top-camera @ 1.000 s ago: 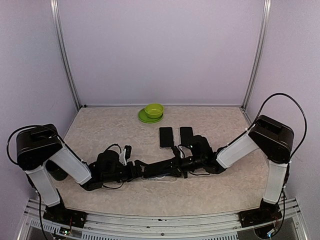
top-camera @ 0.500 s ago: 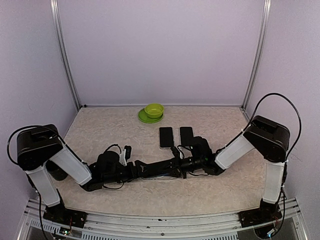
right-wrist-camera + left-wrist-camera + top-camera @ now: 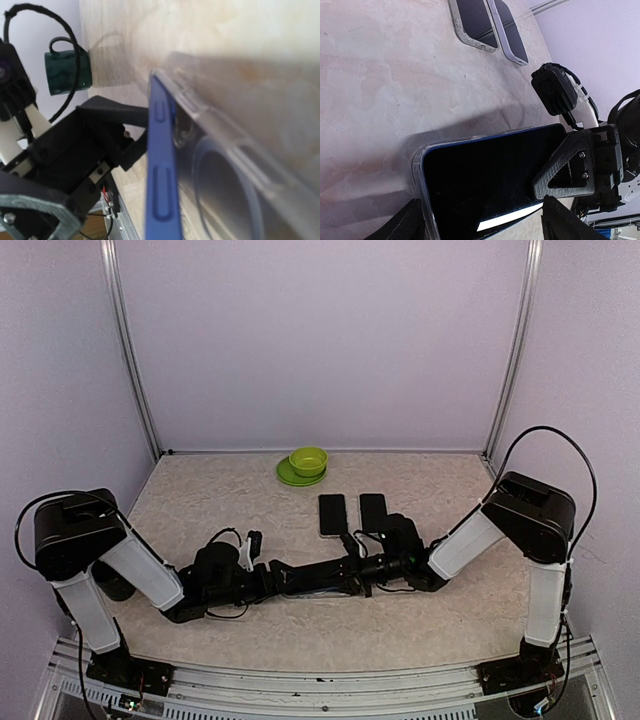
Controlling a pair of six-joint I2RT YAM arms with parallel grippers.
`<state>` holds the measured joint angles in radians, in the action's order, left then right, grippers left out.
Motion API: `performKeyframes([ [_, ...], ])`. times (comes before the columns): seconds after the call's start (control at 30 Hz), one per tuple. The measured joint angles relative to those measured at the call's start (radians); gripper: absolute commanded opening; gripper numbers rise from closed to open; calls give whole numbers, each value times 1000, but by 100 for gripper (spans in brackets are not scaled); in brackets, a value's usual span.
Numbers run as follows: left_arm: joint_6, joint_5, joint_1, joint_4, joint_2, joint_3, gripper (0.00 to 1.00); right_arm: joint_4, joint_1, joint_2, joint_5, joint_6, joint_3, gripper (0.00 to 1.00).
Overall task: Put the phone into the phone case
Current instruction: Install the phone on the phone case.
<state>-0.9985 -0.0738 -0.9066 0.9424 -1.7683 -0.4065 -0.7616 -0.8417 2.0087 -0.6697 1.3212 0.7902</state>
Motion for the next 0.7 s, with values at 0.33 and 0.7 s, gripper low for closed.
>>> performKeyframes([
  [0.33,0,3,-7,0,1,0,79,-19,0,-12,1,-11,-29,0],
  [0.7,0,-9,-18,-14,11,4,78,-13,0,-70,-11,-34,-78,0],
])
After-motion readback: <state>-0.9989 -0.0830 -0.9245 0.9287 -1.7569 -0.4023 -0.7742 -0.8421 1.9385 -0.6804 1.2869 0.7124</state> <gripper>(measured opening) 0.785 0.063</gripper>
